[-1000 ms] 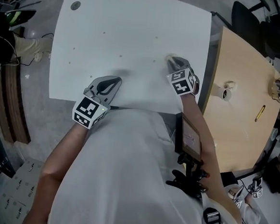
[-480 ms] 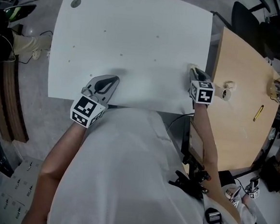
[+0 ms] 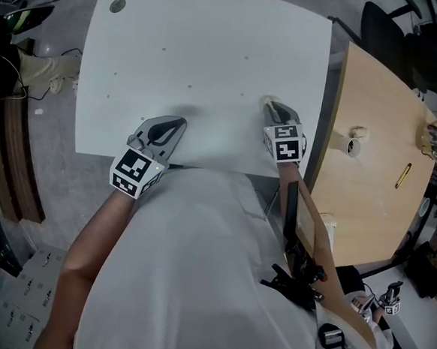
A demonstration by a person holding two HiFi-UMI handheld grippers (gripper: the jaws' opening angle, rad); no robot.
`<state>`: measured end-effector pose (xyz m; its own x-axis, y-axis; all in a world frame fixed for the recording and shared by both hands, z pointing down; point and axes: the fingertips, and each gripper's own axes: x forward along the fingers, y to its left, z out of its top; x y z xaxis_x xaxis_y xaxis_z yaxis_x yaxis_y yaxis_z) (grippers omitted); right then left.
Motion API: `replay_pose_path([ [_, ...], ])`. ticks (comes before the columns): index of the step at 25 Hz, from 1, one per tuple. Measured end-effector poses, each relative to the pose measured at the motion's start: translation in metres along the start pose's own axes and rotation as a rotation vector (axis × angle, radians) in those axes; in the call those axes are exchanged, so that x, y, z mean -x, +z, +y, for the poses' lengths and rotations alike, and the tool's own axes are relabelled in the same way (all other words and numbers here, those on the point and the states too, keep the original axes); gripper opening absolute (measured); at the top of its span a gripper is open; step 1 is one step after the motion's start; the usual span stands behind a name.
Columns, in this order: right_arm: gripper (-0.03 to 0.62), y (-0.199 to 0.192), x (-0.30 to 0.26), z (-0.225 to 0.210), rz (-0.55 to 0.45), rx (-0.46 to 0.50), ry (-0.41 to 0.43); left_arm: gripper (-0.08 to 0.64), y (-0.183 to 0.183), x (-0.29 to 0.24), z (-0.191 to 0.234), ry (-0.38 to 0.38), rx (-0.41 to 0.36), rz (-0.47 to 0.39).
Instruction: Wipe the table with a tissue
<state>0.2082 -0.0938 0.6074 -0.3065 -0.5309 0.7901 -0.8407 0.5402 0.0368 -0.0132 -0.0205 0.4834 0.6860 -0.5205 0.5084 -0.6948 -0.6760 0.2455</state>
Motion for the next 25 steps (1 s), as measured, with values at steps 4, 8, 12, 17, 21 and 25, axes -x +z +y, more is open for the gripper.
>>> replay_pose_path([
  [4, 0.057, 0.016, -0.011, 0.012, -0.015, -0.001, -0.009, 0.011, -0.001, 0.003, 0.002, 0.008, 0.007, -0.001],
  [8, 0.057, 0.031, -0.021, 0.031, -0.029, 0.058, 0.01, 0.011, -0.005, 0.009, 0.005, 0.018, 0.013, 0.0],
  [12, 0.055, 0.035, -0.025, 0.042, -0.026, 0.119, 0.001, 0.011, -0.008, 0.014, 0.008, 0.023, 0.014, 0.004],
  [17, 0.054, 0.042, -0.028, 0.058, -0.042, 0.19, 0.006, 0.011, -0.007, 0.018, 0.011, 0.018, 0.009, 0.005],
  [21, 0.052, 0.045, -0.028, 0.075, -0.051, 0.212, 0.032, 0.011, -0.006, 0.02, 0.012, 0.002, 0.004, 0.006],
  [25, 0.052, 0.05, -0.033, 0.088, -0.066, 0.206, 0.07, 0.011, -0.006, 0.021, 0.021, -0.004, -0.004, 0.007],
])
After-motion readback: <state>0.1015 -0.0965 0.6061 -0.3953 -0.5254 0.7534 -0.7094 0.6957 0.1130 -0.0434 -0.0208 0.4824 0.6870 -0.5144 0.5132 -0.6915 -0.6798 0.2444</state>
